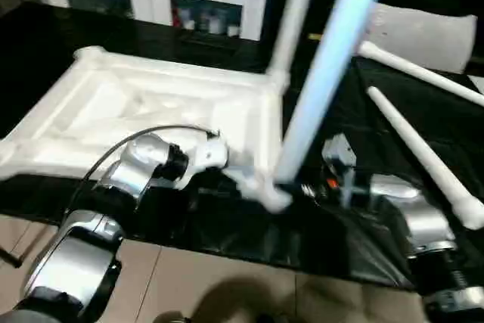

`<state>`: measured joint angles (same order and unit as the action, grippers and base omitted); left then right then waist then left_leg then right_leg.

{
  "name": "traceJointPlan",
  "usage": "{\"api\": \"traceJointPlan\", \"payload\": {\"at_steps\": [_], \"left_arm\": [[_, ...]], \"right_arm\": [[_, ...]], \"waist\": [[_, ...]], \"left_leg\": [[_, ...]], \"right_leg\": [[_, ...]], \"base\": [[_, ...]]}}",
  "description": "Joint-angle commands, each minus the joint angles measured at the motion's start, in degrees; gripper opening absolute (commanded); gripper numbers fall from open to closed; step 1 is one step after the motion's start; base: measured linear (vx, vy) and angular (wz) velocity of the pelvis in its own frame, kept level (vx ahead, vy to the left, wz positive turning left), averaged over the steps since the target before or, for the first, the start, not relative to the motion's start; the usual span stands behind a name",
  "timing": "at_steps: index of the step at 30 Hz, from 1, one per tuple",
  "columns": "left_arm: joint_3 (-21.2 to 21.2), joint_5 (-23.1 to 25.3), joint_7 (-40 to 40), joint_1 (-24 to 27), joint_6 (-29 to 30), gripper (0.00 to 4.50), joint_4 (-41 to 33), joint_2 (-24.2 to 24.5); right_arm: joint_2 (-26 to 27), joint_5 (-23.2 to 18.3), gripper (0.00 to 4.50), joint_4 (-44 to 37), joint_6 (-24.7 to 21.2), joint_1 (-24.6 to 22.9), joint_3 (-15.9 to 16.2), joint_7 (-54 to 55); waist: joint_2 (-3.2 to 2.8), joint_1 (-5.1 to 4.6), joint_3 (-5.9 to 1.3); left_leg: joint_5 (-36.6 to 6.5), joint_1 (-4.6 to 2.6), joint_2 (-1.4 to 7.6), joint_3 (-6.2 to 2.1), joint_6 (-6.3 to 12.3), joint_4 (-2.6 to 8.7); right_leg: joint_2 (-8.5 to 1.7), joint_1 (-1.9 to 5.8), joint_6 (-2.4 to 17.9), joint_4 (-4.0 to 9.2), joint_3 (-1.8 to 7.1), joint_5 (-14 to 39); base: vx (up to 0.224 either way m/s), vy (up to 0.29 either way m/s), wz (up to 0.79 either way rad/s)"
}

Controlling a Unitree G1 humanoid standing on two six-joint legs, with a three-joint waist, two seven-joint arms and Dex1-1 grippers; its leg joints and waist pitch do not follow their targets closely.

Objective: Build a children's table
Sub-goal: Rotate leg to tighten

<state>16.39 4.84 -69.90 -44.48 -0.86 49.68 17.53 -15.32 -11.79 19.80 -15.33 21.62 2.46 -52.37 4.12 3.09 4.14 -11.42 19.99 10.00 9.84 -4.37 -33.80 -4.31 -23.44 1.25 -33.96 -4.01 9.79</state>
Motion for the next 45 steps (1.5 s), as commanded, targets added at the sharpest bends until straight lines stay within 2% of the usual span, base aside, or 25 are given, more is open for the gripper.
{"api": "traceJointPlan", "payload": {"at_steps": [1, 2, 3, 4, 6, 8, 10, 12, 13, 15, 17, 18, 19, 21, 26, 27, 30, 31, 34, 39, 40, 42, 43, 44, 45], "left_arm": [[-3.37, -3.74, 9.81, -1.63, 6.03, 0.00, -2.56, -6.27], [-3.37, -3.74, 9.81, -1.63, 6.03, 0.00, -2.56, -6.27], [-5.35, -4.69, 15.90, -2.53, 10.32, 0.00, -3.37, -9.72], [-6.17, -4.83, 19.21, -3.00, 11.56, 0.00, -3.48, -11.29], [-6.98, -4.58, 22.84, -3.46, 12.85, 0.00, -3.62, -12.91], [-7.94, -4.49, 27.16, -4.03, 13.63, 0.00, -3.51, -15.10], [-8.56, -4.14, 30.67, -4.20, 14.76, 0.00, -4.29, -16.75], [-8.72, -3.61, 32.56, -4.14, 15.68, 0.00, -5.21, -17.62], [-8.46, -3.08, 33.13, -3.86, 16.41, 0.00, -6.22, -17.93], [-7.90, -2.13, 33.78, -3.12, 17.80, 0.00, -8.23, -18.11], [-7.66, -1.93, 33.48, -2.87, 17.88, 0.00, -8.66, -17.84], [-7.43, -1.85, 33.46, -2.70, 18.08, 0.00, -9.03, -17.67], [-6.97, -1.73, 32.30, -2.24, 17.71, 0.00, -9.45, -16.65], [-6.27, -1.35, 30.34, -1.69, 16.18, 0.00, -9.70, -15.35], [-4.74, -1.12, 25.30, 0.03, 13.79, 0.00, -11.11, -12.28], [-3.85, -0.60, 23.19, 0.75, 12.26, 0.00, -11.56, -10.74], [-2.94, 0.08, 20.90, 1.43, 10.80, 0.00, -11.52, -8.86], [-2.54, 0.39, 19.78, 1.56, 9.71, 0.00, -11.03, -7.94], [-2.16, 0.93, 19.12, 1.21, 7.98, 0.00, -9.81, -7.01], [-2.75, 1.01, 21.07, -0.21, 3.96, 0.00, -7.53, -6.98], [-3.33, 0.31, 21.09, -0.44, 3.58, 0.45, -7.50, -7.30], [-4.73, -1.58, 20.66, -0.81, 3.33, 0.56, -8.08, -8.04], [-5.52, -2.96, 19.79, -0.76, 3.82, 0.56, -8.94, -8.40], [-6.52, -4.60, 18.99, -0.68, 4.31, 0.63, -10.23, -8.77], [-6.79, -4.96, 18.98, -0.65, 4.29, 0.86, -10.73, -8.83]], "right_arm": [[5.42, -0.26, 2.01, -1.46, -5.14, 0.56, 3.14, 5.37], [5.42, -0.26, 2.01, -1.46, -5.14, 0.56, 3.14, 5.37], [9.94, -0.10, 2.01, -0.41, -4.70, 1.67, 1.52, 12.24], [11.94, -0.41, 2.01, 0.49, -5.04, 2.34, 0.49, 15.46], [13.93, -0.66, 2.01, 1.47, -6.12, 3.06, -0.67, 19.14], [15.76, 0.85, 2.01, 3.24, -4.17, 3.99, -0.53, 22.57], [17.29, 2.05, 2.01, 5.33, -3.18, 5.10, -1.15, 26.55], [18.34, 2.71, 2.01, 6.66, -2.66, 5.87, -2.27, 29.81], [19.12, 2.84, 2.01, 7.11, -2.12, 6.26, -3.31, 31.70], [20.37, 2.92, 2.01, 7.12, -1.71, 6.62, -5.25, 34.00], [20.30, 2.76, 2.01, 6.99, -1.31, 6.56, -5.59, 33.84], [20.21, 2.54, 2.36, 7.04, -0.90, 6.57, -5.70, 33.91], [18.97, 2.04, 2.36, 6.63, -0.38, 6.09, -5.97, 33.12], [17.38, 2.04, 2.73, 6.44, 0.75, 5.53, -6.35, 32.30], [13.56, 1.04, 2.92, 4.66, 2.09, 3.72, -8.01, 27.41], [11.17, 0.74, 3.15, 3.38, 2.50, 2.54, -8.34, 24.66], [7.30, -0.05, 3.36, 1.46, 3.10, 0.65, -8.58, 20.30], [5.01, -0.39, 3.48, 0.69, 3.75, -0.31, -9.17, 18.56], [2.20, -1.65, 3.70, -1.03, 3.29, -1.83, -10.44, 16.17], [-0.65, -3.84, 4.09, -6.56, 1.57, -5.83, -11.73, 13.64], [-0.80, -4.10, 4.16, -7.84, 0.99, -6.78, -11.43, 13.45], [-1.17, -4.08, 4.40, -10.82, 0.18, -8.95, -10.01, 12.70], [-1.36, -3.88, 4.40, -12.17, -0.39, -9.87, -9.13, 12.51], [-1.63, -3.69, 4.46, -14.23, -1.61, -11.14, -7.88, 12.37], [-1.74, -3.63, 4.50, -15.03, -2.17, -11.57, -7.39, 12.37]], "waist": [[0.11, -0.42, -2.68], [0.11, -0.42, -2.68], [-0.02, -0.86, -2.87], [-0.11, -0.90, -2.96], [0.23, -1.28, -3.10], [-0.39, -1.16, -3.21], [-0.08, -1.16, -3.40], [0.10, -1.12, -3.51], [-0.02, -1.02, -3.60], [-0.06, -0.94, -3.84], [-0.10, -0.83, -4.05], [-0.09, -0.84, -4.08], [-0.16, -0.83, -4.06], [-0.17, -0.84, -3.92], [-0.10, -1.02, -3.78], [-0.14, -0.98, -3.68], [-0.06, -0.85, -3.71], [0.09, -0.81, -3.62], [0.08, -0.67, -3.59], [0.56, -0.70, -3.77], [0.51, -0.61, -3.68], [0.46, -0.20, -3.77], [0.63, -0.18, -3.92], [0.60, -0.08, -3.84], [0.60, 0.00, -3.89]], "left_leg": [[-16.09, -0.18, 3.00, -1.59, 0.51, 4.85], [-16.09, -0.18, 3.00, -1.59, 0.51, 4.85], [-15.88, -0.29, 3.14, -1.51, 0.92, 4.79], [-15.56, -0.33, 3.11, -1.52, 1.02, 4.77], [-13.54, 0.16, 3.03, -1.42, 1.70, 4.87], [-12.30, -0.18, 3.01, -1.06, 2.77, 4.69], [-10.11, 0.11, 2.82, -0.74, 4.12, 4.50], [-8.84, 0.06, 2.75, -0.60, 4.64, 4.38], [-7.67, 0.19, 2.71, -0.61, 5.20, 4.36], [-4.75, 0.27, 2.75, -0.48, 6.47, 4.24], [-2.28, 0.37, 2.65, -0.41, 7.95, 4.02], [-1.10, 0.41, 2.62, -0.39, 8.97, 3.96], [-0.47, 0.42, 2.68, -0.38, 9.79, 3.93], [-1.41, 0.40, 2.68, -0.33, 10.28, 3.96], [-4.58, 0.51, 2.83, -0.47, 9.05, 4.17], [-4.81, 0.47, 2.83, -0.47, 8.85, 4.18], [-5.07, 0.41, 2.83, -0.25, 9.20, 4.03], [-5.10, 0.61, 2.76, -0.33, 8.98, 4.10], [-5.56, 0.42, 2.84, -0.32, 8.25, 4.12], [-5.53, 0.61, 2.80, -0.39, 8.70, 4.02], [-5.53, 0.61, 2.75, -0.38, 8.73, 4.07], [-5.50, 0.60, 2.72, -0.34, 8.71, 3.95], [-5.46, 0.48, 2.91, -0.35, 8.66, 3.91], [-4.91, 0.64, 2.96, -0.43, 8.53, 4.00], [-4.63, 0.48, 3.21, -0.47, 8.75, 3.95]], "right_leg": [[-4.76, 2.16, 5.22, 5.96, 2.40, 35.10], [-4.76, 2.16, 5.22, 5.96, 2.40, 35.10], [-4.94, 2.05, 5.95, 5.96, 2.57, 33.42], [-4.97, 1.96, 6.43, 5.98, 2.55, 32.48], [-4.76, 2.35, 7.53, 5.63, 2.56, 28.13], [-4.64, 2.28, 9.13, 5.31, 2.83, 23.06], [-4.49, 2.66, 10.36, 4.88, 2.93, 18.30], [-4.50, 2.68, 10.83, 4.70, 2.98, 16.69], [-4.56, 2.91, 11.14, 4.54, 2.96, 15.75], [-4.44, 3.11, 11.99, 4.01, 3.01, 11.31], [-4.31, 3.21, 12.99, 3.54, 2.92, 6.90], [-4.25, 3.29, 13.56, 3.31, 2.89, 4.79], [-4.29, 3.31, 14.07, 3.24, 2.86, 3.79], [-4.30, 3.23, 13.99, 3.54, 2.79, 5.49], [-4.31, 3.44, 12.49, 4.09, 2.71, 10.59], [-4.30, 3.39, 12.31, 4.22, 2.72, 11.23], [-4.21, 3.26, 11.77, 4.28, 2.86, 11.61], [-4.21, 3.34, 11.69, 4.32, 2.76, 12.44], [-4.18, 3.14, 11.05, 4.44, 2.77, 14.06], [-4.13, 3.19, 9.90, 4.43, 2.66, 14.76], [-4.11, 3.14, 9.77, 4.59, 2.63, 15.21], [-4.31, 3.15, 9.59, 4.76, 2.64, 16.16], [-4.26, 2.99, 10.36, 4.61, 2.59, 15.28], [-4.24, 3.20, 10.61, 4.39, 2.56, 14.47], [-4.22, 2.99, 11.32, 4.14, 2.60, 12.54]], "base": [[0.000, 0.000, 0.00], [0.000, 0.000, 0.00], [0.000, 0.000, 0.00], [0.000, 0.000, 0.00], [0.000, 0.000, 0.00], [0.000, 0.000, 0.00], [0.000, 0.000, 0.00], [0.000, 0.000, 0.00], [0.000, 0.000, 0.00], [0.000, 0.000, 0.00], [0.000, 0.000, 0.00], [0.000, 0.000, 0.00], [0.000, 0.000, 0.00], [0.000, 0.000, 0.00], [0.000, 0.000, 0.00], [0.000, 0.000, 0.00], [0.000, 0.000, 0.00], [0.000, 0.000, 0.00], [0.000, 0.000, 0.00], [0.000, 0.000, 0.00], [0.000, 0.000, 0.00], [0.000, 0.000, 0.00], [0.000, 0.000, 0.00], [0.000, 0.000, 0.00], [0.000, 0.000, 0.00]]}}
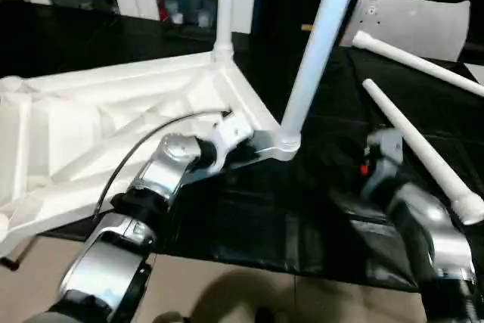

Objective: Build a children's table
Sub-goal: Rotate leg to tighten

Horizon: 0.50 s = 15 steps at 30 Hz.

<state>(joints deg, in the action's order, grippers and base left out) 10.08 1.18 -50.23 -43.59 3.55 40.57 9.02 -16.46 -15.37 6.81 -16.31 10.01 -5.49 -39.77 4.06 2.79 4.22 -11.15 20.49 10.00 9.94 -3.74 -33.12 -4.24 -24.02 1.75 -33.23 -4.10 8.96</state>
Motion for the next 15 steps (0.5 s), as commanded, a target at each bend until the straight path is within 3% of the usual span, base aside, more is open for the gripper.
{"api": "traceJointPlan", "payload": {"at_steps": [1, 5, 6, 10, 11, 13, 14, 15], "left_arm": [[-1.29, -2.04, -0.29, -1.47, -0.12, 0.93, -3.04, -0.27], [-4.81, -5.58, 0.40, -0.76, 5.01, 0.95, -8.31, 0.37], [-6.34, -5.43, 2.56, -0.31, 7.94, 0.95, -10.82, 2.19], [-7.83, -3.63, 5.77, 0.66, 9.87, 0.95, -13.13, 5.05], [-9.11, -2.82, 7.75, 1.53, 11.49, 0.77, -14.79, 6.92], [-13.31, -1.11, 11.77, 4.44, 17.03, 0.59, -19.83, 11.84], [-15.49, 0.14, 13.56, 6.14, 19.72, 0.59, -22.35, 14.49], [-16.84, 1.20, 14.45, 7.42, 21.70, 0.57, -24.08, 16.45]], "right_arm": [[-1.48, -0.31, 4.50, -4.33, -4.62, -1.00, 2.19, -0.95], [-1.63, 0.93, 4.50, -6.90, -3.90, -2.57, 4.94, -1.63], [-0.75, 1.37, 4.50, -7.61, -4.40, -2.61, 5.73, -0.36], [0.28, 1.84, 4.50, -7.83, -5.19, -2.35, 6.66, 0.65], [0.72, 1.81, 4.50, -8.33, -5.62, -2.28, 7.49, 0.86], [1.95, 1.83, 4.50, -9.14, -7.04, -1.71, 9.36, 1.66], [2.56, 1.96, 4.50, -9.16, -7.68, -1.19, 10.19, 2.09], [2.94, 1.99, 4.50, -8.98, -8.34, -0.70, 10.66, 2.38]], "waist": [[0.67, 0.16, -3.93], [0.45, 0.10, -3.92], [0.43, 0.11, -3.93], [0.31, -0.23, -3.97], [0.09, -0.20, -4.08], [0.43, -0.52, -4.05], [0.11, -0.89, -4.17], [0.28, -1.16, -4.02]], "left_leg": [[-5.03, 0.06, 3.17, -0.63, 8.34, 3.30], [-6.79, 0.14, 3.14, -0.60, 7.30, 3.27], [-7.40, 0.04, 3.11, -0.59, 6.46, 3.29], [-7.66, 0.03, 3.10, -0.76, 4.80, 3.40], [-6.93, -0.13, 3.11, -0.73, 4.74, 3.32], [-6.04, 0.23, 3.12, -0.85, 4.73, 3.49], [-5.62, 0.27, 3.29, -0.98, 4.29, 3.46], [-5.58, 0.26, 3.25, -1.02, 3.96, 3.55]], "right_leg": [[-4.20, 3.64, 11.11, 3.41, 2.60, 13.00], [-4.48, 3.70, 10.95, 3.60, 2.63, 14.97], [-4.38, 3.64, 10.35, 3.64, 2.65, 16.37], [-4.16, 3.57, 8.89, 3.61, 2.68, 17.60], [-4.00, 3.52, 9.16, 3.35, 2.72, 15.84], [-3.99, 3.77, 9.69, 3.01, 2.67, 14.15], [-4.16, 3.84, 9.95, 2.59, 2.75, 13.13], [-4.06, 3.74, 9.85, 2.54, 2.69, 13.76]], "base": [[0.000, 0.000, 0.00], [0.000, 0.000, 0.00], [0.000, 0.000, 0.00], [0.000, 0.000, 0.00], [0.000, 0.000, 0.00], [0.000, 0.000, 0.00], [0.000, 0.000, 0.00], [0.000, 0.000, 0.00]]}}
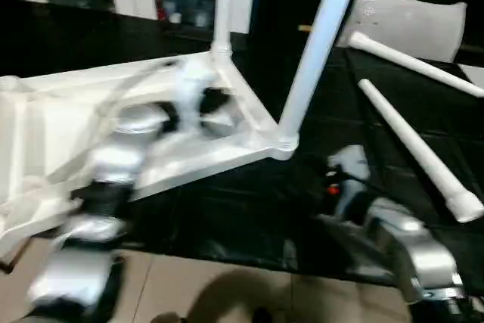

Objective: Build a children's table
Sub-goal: Rotate leg to tighten, then rotate table base

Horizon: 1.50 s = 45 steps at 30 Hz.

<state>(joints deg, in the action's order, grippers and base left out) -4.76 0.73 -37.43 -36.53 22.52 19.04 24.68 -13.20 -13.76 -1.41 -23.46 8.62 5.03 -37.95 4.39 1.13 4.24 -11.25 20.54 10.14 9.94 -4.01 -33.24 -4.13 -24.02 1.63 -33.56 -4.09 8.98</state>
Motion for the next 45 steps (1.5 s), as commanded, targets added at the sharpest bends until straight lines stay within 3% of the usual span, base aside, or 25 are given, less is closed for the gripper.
{"api": "traceJointPlan", "payload": {"at_steps": [1, 2, 3, 4, 8, 9, 10, 14, 16, 21, 23, 24, 28, 31, 35, 40, 45], "left_arm": [[-2.37, 1.96, 1.86, 0.78, 3.45, 0.49, -3.12, 1.44], [-2.37, 1.96, 1.86, 0.78, 3.45, 0.30, -3.12, 1.44], [-3.13, 3.22, 2.77, 2.17, 4.41, 0.19, -4.26, 3.47], [-3.86, 4.18, 3.32, 3.47, 5.34, 0.16, -5.06, 5.28], [-7.54, 6.67, 8.21, 7.63, 8.88, 0.07, -4.38, 11.49], [-7.99, 6.81, 8.94, 7.86, 9.00, 0.07, -3.72, 12.09], [-7.83, 7.46, 9.95, 8.39, 9.13, 0.07, -2.12, 13.54], [-5.83, 9.63, 10.88, 8.88, 8.56, 0.07, 2.76, 15.08], [-4.49, 10.53, 11.99, 8.64, 6.66, 0.07, 6.04, 15.44], [-1.83, 10.42, 11.27, 6.68, 1.52, 0.07, 13.44, 14.00], [1.22, 10.79, 7.45, 5.85, -0.52, 0.07, 16.34, 12.91], [1.22, 10.79, 7.45, 5.85, -0.52, 0.07, 16.34, 12.91], [6.71, 10.76, -1.50, 5.40, 1.08, 0.07, 16.45, 11.79], [9.33, 9.99, -6.39, 5.60, 1.34, 0.07, 15.27, 12.01], [11.31, 4.04, -16.98, 5.90, 4.14, 0.07, 8.47, 11.86], [13.03, -1.32, -27.80, 7.56, 4.67, 0.07, 2.11, 12.46], [14.22, -4.57, -31.69, 8.32, 6.62, 0.07, -1.53, 10.41]], "right_arm": [[-0.22, 0.35, 4.50, -0.69, -1.51, 0.89, 0.27, 0.66], [-0.22, 0.35, 4.50, -0.69, -1.51, 0.89, 0.27, 0.66], [0.14, 0.75, 4.50, -0.23, -1.49, 1.31, 0.84, 1.03], [0.42, 1.13, 4.50, 0.29, -1.66, 1.68, 1.45, 1.24], [1.16, 3.60, 4.50, 2.81, -2.27, 3.25, 3.81, 2.29], [1.23, 3.90, 4.50, 3.19, -2.36, 3.49, 4.02, 2.48], [1.14, 4.44, 4.50, 3.91, -2.78, 4.04, 4.74, 2.85], [1.27, 5.41, 4.50, 5.08, -3.21, 5.22, 6.21, 3.55], [1.37, 5.64, 4.50, 5.30, -3.19, 5.54, 6.55, 3.69], [1.55, 6.54, 4.50, 7.02, -2.90, 6.19, 6.59, 4.74], [2.32, 7.61, 4.50, 9.72, -2.55, 7.22, 6.51, 6.66], [2.32, 7.61, 4.50, 9.72, -2.55, 7.22, 6.51, 6.66], [4.14, 9.09, 4.50, 15.29, -0.80, 10.03, 6.12, 10.48], [5.15, 9.19, 4.50, 17.80, -0.32, 11.32, 5.43, 11.90], [6.02, 10.26, 4.50, 22.00, 1.06, 13.60, 5.35, 13.38], [6.17, 10.59, 4.50, 25.03, 2.71, 15.07, 4.97, 14.05], [6.37, 10.72, 4.50, 27.04, 4.17, 16.33, 4.40, 14.82]], "waist": [[-0.34, 0.53, -4.00], [-0.45, 0.69, -3.98], [-0.28, 0.73, -3.88], [-0.48, 1.10, -3.93], [-0.52, 0.88, -3.75], [0.12, 0.77, -3.87], [-0.24, 0.95, -3.80], [-0.03, 1.02, -3.67], [-0.25, 1.10, -3.72], [-0.06, 1.22, -4.02], [-0.47, 1.36, -4.10], [-0.25, 1.22, -4.27], [-0.37, 1.37, -4.40], [-0.39, 1.49, -4.36], [-0.69, 1.67, -4.28], [-0.53, 1.75, -4.30], [-0.68, 1.40, -4.27]], "left_leg": [[-6.26, -0.41, 3.06, -0.73, 4.01, 3.44], [-6.23, -0.70, 3.00, -0.64, 4.06, 3.37], [-5.92, -0.40, 2.99, -0.67, 4.06, 3.51], [-5.86, -0.64, 3.36, -0.84, 3.51, 3.66], [-8.67, -0.48, 3.08, -0.94, 1.78, 3.95], [-9.42, -0.49, 3.08, -0.95, 1.53, 3.90], [-11.03, -0.78, 3.06, -1.02, 0.88, 3.92], [-15.31, -0.99, 3.09, -1.42, -0.92, 4.18], [-16.59, -1.00, 2.96, -1.55, -1.10, 4.17], [-15.57, -1.05, 2.85, -1.47, -1.04, 4.10], [-15.50, -1.01, 2.97, -1.62, -1.46, 4.15], [-14.75, -0.95, 2.99, -1.61, -1.84, 4.14], [-12.36, -1.05, 2.92, -1.28, -2.07, 3.89], [-12.03, -0.97, 2.92, -1.23, -1.99, 3.92], [-12.17, -1.21, 3.07, -1.19, -2.77, 4.02], [-12.32, -1.04, 3.02, -1.09, -3.02, 4.08], [-12.08, -0.95, 2.91, -1.01, -2.79, 4.01]], "right_leg": [[-4.11, 3.25, 9.82, 3.26, 2.87, 14.92], [-4.00, 3.05, 10.11, 3.32, 2.98, 14.50], [-3.90, 3.22, 10.22, 3.22, 3.01, 14.00], [-3.93, 3.07, 10.89, 2.72, 2.97, 12.30], [-3.84, 3.07, 9.77, 2.90, 3.03, 14.43], [-3.88, 3.14, 9.49, 3.01, 3.01, 15.46], [-4.00, 2.83, 9.03, 3.27, 3.13, 17.54], [-4.05, 2.53, 7.48, 3.54, 3.14, 20.74], [-4.08, 2.48, 6.72, 3.79, 3.19, 21.68], [-4.03, 2.48, 7.39, 3.65, 3.24, 18.50], [-4.24, 2.67, 7.91, 3.42, 3.28, 17.79], [-4.24, 2.81, 8.47, 3.13, 3.26, 16.21], [-4.28, 2.97, 10.61, 2.61, 3.35, 11.34], [-4.40, 3.15, 10.52, 2.64, 3.38, 12.57], [-4.43, 2.97, 11.21, 2.56, 3.35, 12.84], [-4.46, 3.28, 11.03, 2.39, 3.37, 12.46], [-4.35, 3.35, 11.24, 2.47, 3.38, 12.78]], "base": [[0.000, 0.000, 0.00], [0.000, 0.000, 0.00], [0.000, 0.000, 0.00], [0.000, 0.000, 0.00], [0.000, 0.000, 0.00], [0.000, 0.000, 0.00], [0.000, 0.000, 0.00], [0.000, 0.000, 0.00], [0.000, 0.000, 0.00], [0.000, 0.000, 0.00], [0.000, 0.000, 0.00], [0.000, 0.000, 0.00], [0.000, 0.000, 0.00], [0.000, 0.000, 0.00], [0.000, 0.000, 0.00], [0.000, 0.000, 0.00], [0.000, 0.000, 0.00]]}}
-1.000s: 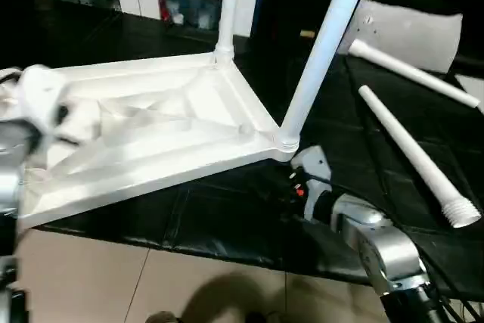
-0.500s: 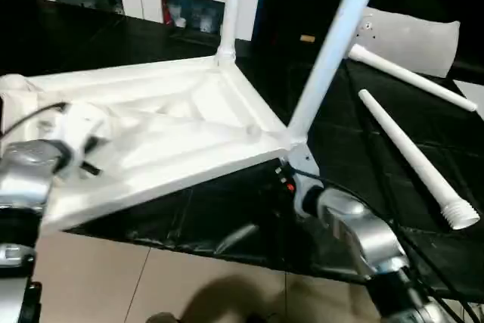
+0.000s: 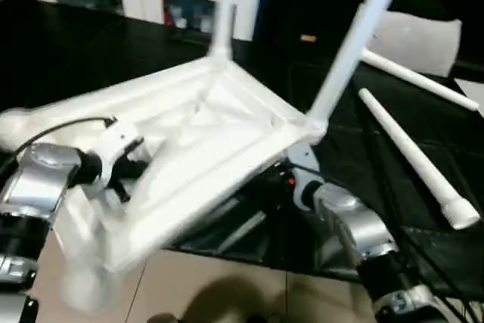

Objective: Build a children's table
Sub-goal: Rotate table base

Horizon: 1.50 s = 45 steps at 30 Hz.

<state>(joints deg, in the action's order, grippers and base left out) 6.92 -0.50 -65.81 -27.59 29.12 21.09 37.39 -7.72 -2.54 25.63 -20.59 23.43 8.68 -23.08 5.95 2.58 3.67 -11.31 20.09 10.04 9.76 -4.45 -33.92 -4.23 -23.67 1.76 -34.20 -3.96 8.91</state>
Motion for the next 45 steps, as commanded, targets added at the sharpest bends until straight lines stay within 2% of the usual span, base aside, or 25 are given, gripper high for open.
{"api": "traceJointPlan", "payload": {"at_steps": [1, 3, 4, 8, 9, 11, 14, 16, 18, 19, 20, 21, 22, 26, 29, 31, 32, 33, 34, 35, 37, 39, 41, 43, 45], "left_arm": [[2.71, -3.95, -3.53, -0.83, 0.22, 0.07, -4.02, -3.14], [2.97, -4.80, -3.01, -2.67, 0.35, 0.07, -3.07, -6.20], [3.08, -4.75, -2.83, -3.21, -0.13, 0.07, -2.56, -6.91], [3.10, -2.05, 1.95, -6.43, -3.60, 0.07, 3.48, -9.89], [2.33, -0.03, 7.52, -8.96, -6.92, 0.07, 8.90, -12.02], [1.03, 0.65, 12.39, -11.02, -8.87, 0.07, 13.17, -13.91], [-1.51, 1.78, 22.94, -15.26, -14.15, 0.07, 21.24, -18.04], [-2.61, 2.45, 30.56, -18.29, -19.87, 0.07, 27.01, -20.33], [-2.87, 2.99, 34.46, -19.55, -22.29, 0.07, 29.25, -20.91], [-2.91, 3.19, 35.79, -20.04, -23.20, 0.07, 30.15, -21.06], [-3.29, 3.25, 37.37, -20.80, -24.86, 0.07, 31.22, -21.21], [-3.74, 3.00, 37.92, -21.31, -25.85, 0.07, 31.82, -21.33], [-4.68, 2.21, 37.65, -21.76, -26.83, 0.07, 32.14, -21.57], [-6.43, -0.12, 32.99, -21.59, -30.08, 0.07, 31.28, -21.66], [-6.39, -3.56, 24.94, -17.31, -31.09, 0.07, 23.96, -19.47], [-5.44, -5.61, 19.08, -13.54, -29.18, 0.07, 17.49, -17.02], [-3.83, -6.60, 14.39, -9.96, -28.19, 0.07, 11.90, -14.21], [-2.91, -6.88, 12.17, -7.82, -27.65, 0.07, 8.74, -12.33], [-2.36, -7.01, 10.87, -6.40, -27.11, 0.07, 6.65, -11.05], [-1.99, -6.94, 9.68, -5.04, -26.77, 0.07, 4.81, -9.83], [-0.27, -6.85, 4.50, -0.61, -24.64, 0.07, -1.22, -4.92], [1.41, -7.83, -1.41, 4.12, -21.35, 0.07, -8.02, 1.00], [1.90, -8.49, -3.94, 6.49, -19.03, 0.07, -11.75, 3.76], [2.51, -10.84, -6.63, 9.76, -13.45, 0.07, -18.29, 6.98], [4.01, -13.73, -7.91, 12.16, -7.74, 0.07, -23.77, 8.48]], "right_arm": [[0.93, -0.47, 4.50, 0.35, 1.66, 1.78, 0.59, 0.19], [0.93, -0.40, 4.50, 1.00, 2.48, 2.45, -0.19, 1.03], [0.83, -0.29, 4.50, 1.26, 2.82, 2.69, -0.45, 1.28], [0.52, 0.14, 4.50, 2.14, 3.77, 3.20, -1.30, 1.93], [0.38, 0.34, 4.50, 2.39, 4.13, 3.40, -1.88, 2.29], [0.22, 0.45, 4.50, 2.37, 4.36, 3.44, -2.27, 2.65], [-0.30, 0.48, 4.50, 1.75, 4.99, 3.06, -3.30, 3.48], [-0.76, 0.42, 4.50, 0.57, 5.16, 2.39, -4.08, 3.91], [-1.06, 0.31, 4.50, -0.27, 5.29, 1.91, -4.57, 4.16], [-1.18, 0.26, 4.50, -0.60, 5.34, 1.72, -4.76, 4.25], [-1.42, -0.02, 4.50, -1.45, 5.16, 1.30, -5.23, 4.26], [-1.61, -0.32, 4.50, -2.18, 5.09, 0.93, -5.59, 4.14], [-1.97, -0.78, 4.50, -3.34, 5.10, 0.34, -5.82, 3.44], [-3.34, -1.40, 4.50, -7.34, 5.92, -1.99, -5.94, 1.34], [-3.61, -2.91, 4.50, -11.79, 5.40, -4.13, -6.50, 0.22], [-3.86, -2.50, 4.50, -13.04, 5.15, -4.67, -6.15, 0.34], [-3.93, -2.11, 4.50, -13.67, 4.53, -5.03, -5.93, 0.82], [-4.04, -1.75, 4.50, -13.89, 3.69, -5.16, -5.67, 1.16], [-4.13, -1.48, 4.50, -14.01, 2.83, -5.22, -5.46, 1.42], [-4.31, -1.24, 4.50, -14.29, 1.72, -5.37, -5.18, 1.63], [-4.27, -1.39, 4.50, -14.34, 0.44, -5.64, -4.67, 1.01], [-4.29, -0.49, 4.50, -14.19, 0.97, -5.66, -3.52, 0.49], [-4.18, -0.06, 4.50, -14.14, 1.18, -5.66, -3.07, 0.50], [-4.00, -0.08, 4.50, -14.60, 0.76, -5.62, -2.91, 0.49], [-4.26, -0.01, 4.50, -15.18, 0.35, -5.65, -2.75, 0.62]], "waist": [[-2.07, -0.19, -3.72], [-2.03, -0.30, -3.70], [-2.28, -0.25, -3.69], [-1.89, -0.23, -3.93], [-1.79, -0.39, -4.06], [-1.67, -0.35, -4.23], [-1.31, -0.24, -4.22], [-1.31, -0.12, -4.42], [-1.43, -0.09, -4.53], [-1.20, -0.12, -4.51], [-1.44, -0.05, -4.51], [-1.26, -0.12, -4.49], [-1.52, -0.11, -4.44], [-1.29, 0.22, -4.27], [-1.30, 0.37, -4.05], [-1.54, 0.00, -3.89], [-1.61, 0.18, -3.95], [-1.76, -0.26, -3.67], [-1.95, -0.61, -3.55], [-1.95, -0.61, -3.55], [-1.73, -0.74, -3.02], [-2.08, -0.66, -2.91], [-1.98, -0.86, -2.78], [-2.19, -0.91, -2.61], [-2.34, -0.83, -2.73]], "left_leg": [[-11.89, -0.54, 2.97, -0.72, -2.16, 4.60], [-12.25, -0.53, 2.93, -0.72, -2.08, 4.59], [-12.55, -0.66, 2.94, -0.73, -2.12, 4.53], [-11.39, -0.40, 2.63, -0.67, -1.34, 4.32], [-10.37, 0.04, 2.57, -0.74, -0.94, 4.28], [-10.28, -0.13, 2.68, -0.81, -0.59, 4.09], [-9.51, 0.09, 2.43, -0.70, 0.33, 3.86], [-8.12, 0.23, 2.49, -0.76, 1.41, 3.75], [-7.47, 0.23, 2.59, -0.82, 1.67, 3.71], [-6.83, 0.33, 2.61, -0.82, 2.24, 3.68], [-6.83, 0.19, 2.61, -0.75, 2.32, 3.64], [-6.55, 0.23, 2.63, -0.75, 2.57, 3.62], [-6.54, 0.24, 2.54, -0.73, 2.65, 3.63], [-7.73, 0.06, 2.61, -0.62, 2.83, 3.67], [-8.41, 0.25, 3.09, -0.91, 2.64, 4.06], [-9.69, -0.19, 2.94, -0.57, 2.21, 3.99], [-9.72, 0.06, 3.37, -1.01, 1.60, 4.26], [-10.95, 0.19, 3.47, -0.90, 0.96, 4.58], [-13.18, -0.36, 3.43, -0.77, 0.26, 4.56], [-13.18, -0.36, 3.43, -0.77, 0.26, 4.56], [-16.01, -0.48, 3.32, -0.67, -0.65, 4.78], [-16.60, -0.44, 3.62, -1.01, -1.40, 5.12], [-17.16, -0.53, 3.44, -0.87, -1.63, 5.09], [-17.44, -0.82, 3.36, -0.65, -2.05, 5.02], [-16.85, -0.72, 3.40, -0.70, -2.43, 5.06]], "right_leg": [[-4.15, 2.98, 11.12, 3.18, 3.26, 12.86], [-4.15, 2.96, 10.92, 3.38, 3.22, 14.10], [-4.16, 2.89, 10.84, 3.47, 3.22, 14.55], [-3.93, 3.15, 9.94, 3.55, 3.13, 13.96], [-3.90, 3.47, 9.79, 3.46, 3.10, 13.20], [-4.08, 3.50, 9.64, 3.37, 3.07, 13.33], [-3.88, 3.55, 8.95, 3.79, 2.95, 14.23], [-3.83, 3.61, 9.25, 3.59, 2.88, 11.89], [-3.90, 3.73, 9.60, 3.29, 2.88, 10.34], [-3.91, 3.78, 10.07, 3.19, 2.83, 9.15], [-3.91, 3.70, 10.22, 3.18, 2.87, 8.93], [-3.90, 3.76, 10.48, 3.10, 2.84, 8.35], [-3.84, 3.76, 10.51, 3.20, 2.83, 8.52], [-3.93, 3.65, 10.34, 3.51, 2.79, 10.53], [-4.35, 3.83, 10.71, 3.35, 2.83, 11.12], [-3.94, 3.14, 11.21, 3.52, 2.83, 11.63], [-4.60, 3.65, 11.45, 3.07, 2.92, 11.87], [-4.26, 3.26, 10.92, 3.26, 2.91, 13.87], [-4.00, 2.82, 10.42, 3.50, 2.97, 16.12], [-4.00, 2.82, 10.42, 3.50, 2.97, 16.12], [-3.75, 2.32, 8.85, 4.17, 3.13, 20.67], [-4.03, 2.31, 8.56, 3.81, 3.26, 21.22], [-3.74, 2.15, 8.35, 3.92, 3.30, 21.62], [-3.63, 1.86, 8.56, 3.92, 3.50, 21.71], [-3.60, 2.09, 9.25, 3.46, 3.52, 20.20]], "base": [[0.000, 0.000, 0.00], [0.000, 0.000, 0.00], [0.000, 0.000, 0.00], [0.000, 0.000, 0.00], [0.000, 0.000, 0.00], [0.000, 0.000, 0.00], [0.000, 0.000, 0.00], [0.000, 0.000, 0.00], [0.000, 0.000, 0.00], [0.000, 0.000, 0.00], [0.000, 0.000, 0.00], [0.000, 0.000, 0.00], [0.000, 0.000, 0.00], [0.000, 0.000, 0.00], [0.000, 0.000, 0.00], [0.000, 0.000, 0.00], [0.000, 0.000, 0.00], [0.000, 0.000, 0.00], [0.000, 0.000, 0.00], [0.000, 0.000, 0.00], [0.000, 0.000, 0.00], [0.000, 0.000, 0.00], [0.000, 0.000, 0.00], [0.000, 0.000, 0.00], [0.000, 0.000, 0.00]]}}
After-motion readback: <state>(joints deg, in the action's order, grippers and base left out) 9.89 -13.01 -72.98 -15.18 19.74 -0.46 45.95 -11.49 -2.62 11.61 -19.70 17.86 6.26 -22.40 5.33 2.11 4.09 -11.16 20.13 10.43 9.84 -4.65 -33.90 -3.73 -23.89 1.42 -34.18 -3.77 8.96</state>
